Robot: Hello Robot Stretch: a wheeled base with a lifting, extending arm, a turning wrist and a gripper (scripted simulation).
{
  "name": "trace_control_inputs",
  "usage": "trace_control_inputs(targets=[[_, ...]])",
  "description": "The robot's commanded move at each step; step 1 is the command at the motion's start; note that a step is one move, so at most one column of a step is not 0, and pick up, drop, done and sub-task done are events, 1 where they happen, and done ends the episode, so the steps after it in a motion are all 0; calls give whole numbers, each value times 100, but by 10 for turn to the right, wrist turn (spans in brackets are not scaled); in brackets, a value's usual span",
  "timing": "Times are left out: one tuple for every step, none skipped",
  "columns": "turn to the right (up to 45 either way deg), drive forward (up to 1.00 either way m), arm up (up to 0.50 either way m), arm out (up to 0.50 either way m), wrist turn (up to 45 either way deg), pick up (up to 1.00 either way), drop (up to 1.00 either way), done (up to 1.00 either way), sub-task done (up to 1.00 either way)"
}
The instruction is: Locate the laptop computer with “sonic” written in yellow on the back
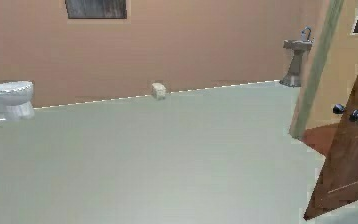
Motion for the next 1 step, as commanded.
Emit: trace_control_inputs(targets=[[240, 0, 0, 0, 0, 0, 0, 0, 0]])
